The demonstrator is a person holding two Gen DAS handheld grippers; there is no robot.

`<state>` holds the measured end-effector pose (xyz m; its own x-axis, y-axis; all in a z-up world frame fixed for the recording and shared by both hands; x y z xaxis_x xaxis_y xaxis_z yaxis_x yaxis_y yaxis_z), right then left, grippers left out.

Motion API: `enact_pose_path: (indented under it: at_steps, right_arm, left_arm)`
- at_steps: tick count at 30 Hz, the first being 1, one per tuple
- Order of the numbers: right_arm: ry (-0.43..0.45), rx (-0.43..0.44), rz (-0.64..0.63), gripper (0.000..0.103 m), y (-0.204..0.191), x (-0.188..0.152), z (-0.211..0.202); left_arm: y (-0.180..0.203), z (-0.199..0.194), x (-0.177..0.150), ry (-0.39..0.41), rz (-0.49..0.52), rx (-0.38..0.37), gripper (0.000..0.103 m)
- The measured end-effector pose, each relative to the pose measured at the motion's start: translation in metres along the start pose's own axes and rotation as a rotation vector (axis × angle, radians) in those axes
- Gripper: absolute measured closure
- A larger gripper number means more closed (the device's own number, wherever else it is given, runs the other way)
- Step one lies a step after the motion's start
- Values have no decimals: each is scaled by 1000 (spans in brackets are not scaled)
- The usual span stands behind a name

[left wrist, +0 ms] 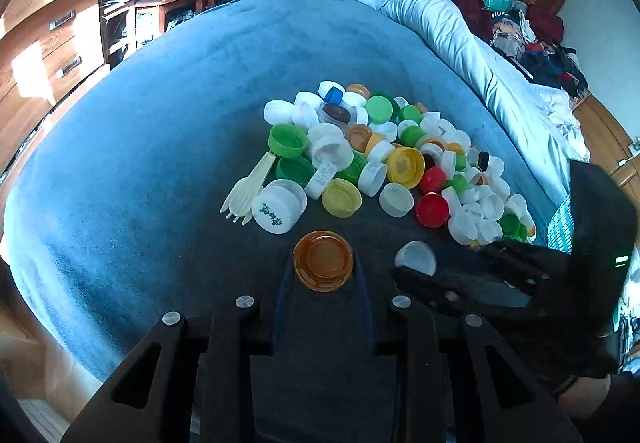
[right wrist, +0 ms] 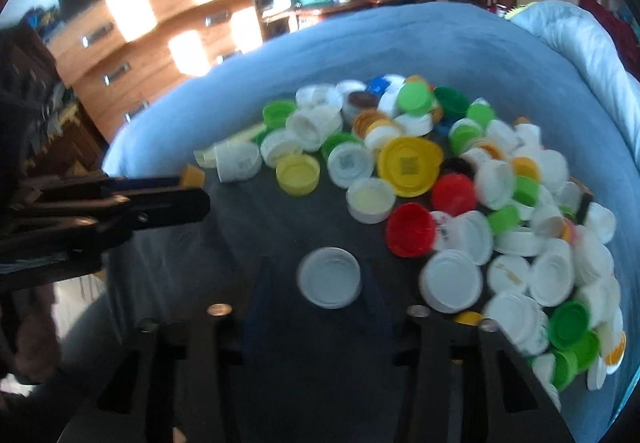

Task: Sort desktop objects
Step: 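Grasp an orange cap with the left gripper while the right gripper grasps a white cap, then carry the orange cap and the white cap over the blue basket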

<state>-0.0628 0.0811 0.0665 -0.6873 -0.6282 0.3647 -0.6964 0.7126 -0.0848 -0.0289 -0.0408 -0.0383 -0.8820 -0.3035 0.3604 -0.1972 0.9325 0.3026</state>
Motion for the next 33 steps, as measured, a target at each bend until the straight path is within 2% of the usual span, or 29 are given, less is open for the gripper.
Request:
enact_pose_path:
  at_steps: [3,6,12,23,33]
  right_arm:
    - [2,5,19,69,3,-1,0]
    - [-11,-26,34,69,6,-2,-12]
    - [10,-106,96,69,20,-9,-66]
    - [118,-266,210,69,64,-41,-173]
    - [184,-341,314,69,113,-87,-230]
  left_arm:
    - [0,-2,0,0,-1,8,78]
    - [2,-6,2,8,-3,15,78]
    - [22,-19,8,29,30,37,78]
    - [115,-39,13,68,187,17,78]
    - [198,-52,15,91,322,6,78]
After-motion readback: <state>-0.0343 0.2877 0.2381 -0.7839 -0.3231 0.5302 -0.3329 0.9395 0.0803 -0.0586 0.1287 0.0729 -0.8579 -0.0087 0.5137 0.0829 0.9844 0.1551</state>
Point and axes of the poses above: each gripper's, at about its wrist camera, not at the fingertips, and z roughly the way its jaws point, y to its right, x to its top, the point moved 7 cm from there along z, roughly the way its jaws point, and after that the axes turned 12 degrees about -y, right-handed, at the moved point
